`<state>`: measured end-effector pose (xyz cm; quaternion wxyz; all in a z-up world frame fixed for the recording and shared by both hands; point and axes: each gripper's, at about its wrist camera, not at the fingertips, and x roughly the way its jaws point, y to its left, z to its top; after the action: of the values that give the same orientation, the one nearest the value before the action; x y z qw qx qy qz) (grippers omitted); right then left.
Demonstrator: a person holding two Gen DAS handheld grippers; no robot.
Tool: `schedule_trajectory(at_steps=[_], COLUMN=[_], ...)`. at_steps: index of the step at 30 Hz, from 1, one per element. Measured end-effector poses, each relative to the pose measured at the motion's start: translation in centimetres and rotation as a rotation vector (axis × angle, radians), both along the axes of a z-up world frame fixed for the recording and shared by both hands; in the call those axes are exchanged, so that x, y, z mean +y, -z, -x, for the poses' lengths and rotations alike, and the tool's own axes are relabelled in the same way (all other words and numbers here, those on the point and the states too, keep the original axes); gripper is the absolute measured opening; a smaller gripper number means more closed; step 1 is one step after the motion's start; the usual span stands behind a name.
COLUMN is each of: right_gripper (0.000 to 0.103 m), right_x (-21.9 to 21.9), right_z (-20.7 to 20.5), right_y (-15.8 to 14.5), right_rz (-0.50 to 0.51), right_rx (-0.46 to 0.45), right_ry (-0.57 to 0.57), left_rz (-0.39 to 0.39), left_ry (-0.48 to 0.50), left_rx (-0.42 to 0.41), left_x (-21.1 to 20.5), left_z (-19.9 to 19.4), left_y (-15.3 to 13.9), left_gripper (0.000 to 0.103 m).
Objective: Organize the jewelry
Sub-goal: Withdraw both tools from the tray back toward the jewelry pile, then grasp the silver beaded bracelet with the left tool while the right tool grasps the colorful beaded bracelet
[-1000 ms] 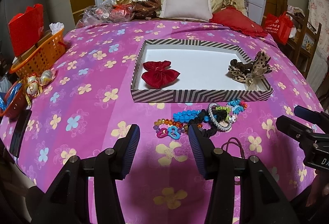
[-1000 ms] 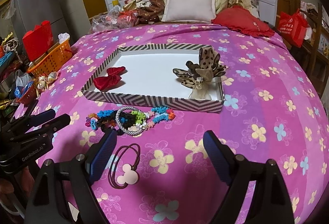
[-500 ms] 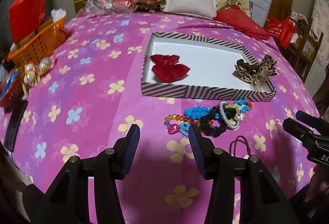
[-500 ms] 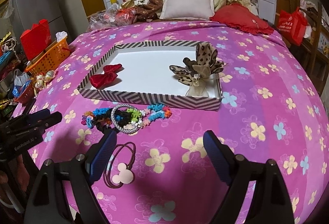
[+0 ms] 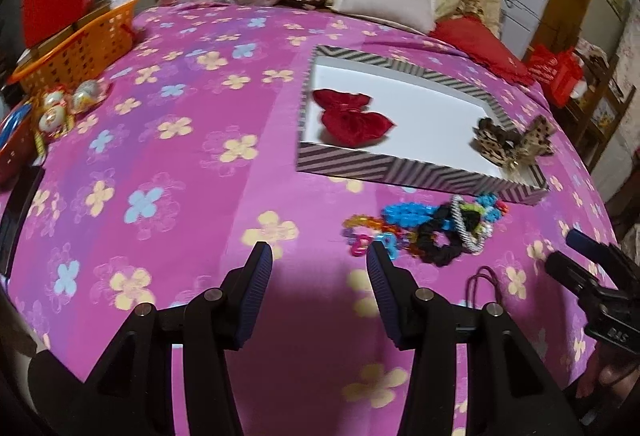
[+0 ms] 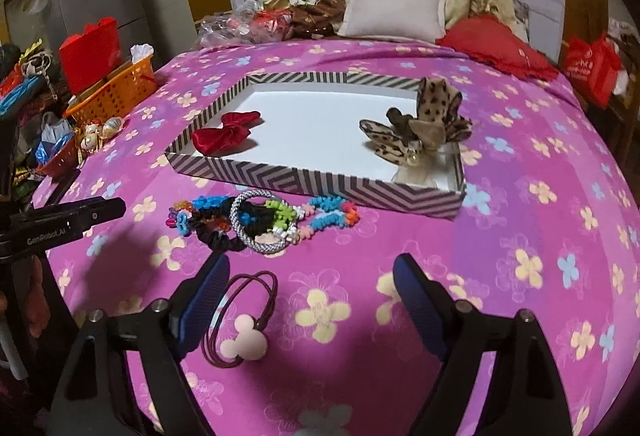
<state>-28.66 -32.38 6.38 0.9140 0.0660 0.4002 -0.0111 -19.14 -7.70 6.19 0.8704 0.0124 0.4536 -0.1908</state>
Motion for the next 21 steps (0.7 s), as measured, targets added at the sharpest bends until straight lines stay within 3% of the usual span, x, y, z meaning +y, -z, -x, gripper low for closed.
schedule_trajectory(at_steps=[7,13,21], right_gripper=[0.079,0.080,0.080], right_x=[-1.8,-4.2,-6.0], right_z=[-0.9,-0.7,-1.3], right_y=[1.0,1.3,2.4], right_rz=[-0.007,-0.038,-0.070], right_rx=[0.021,0.019,0.040], right_ry=[0.035,0.076,0.091], left_rz=[0.052,0.127,0.080], left_ry=[0.126,0.190,0.211], left_rx=[-0.002,0.071,0.128], left_x=[-4.4,-7.3,-10.2], left_z=[0.5,0.0,-1.0], left_y=[-0.7,-0.2,1.7], left_gripper=[0.031,0.030,0.020])
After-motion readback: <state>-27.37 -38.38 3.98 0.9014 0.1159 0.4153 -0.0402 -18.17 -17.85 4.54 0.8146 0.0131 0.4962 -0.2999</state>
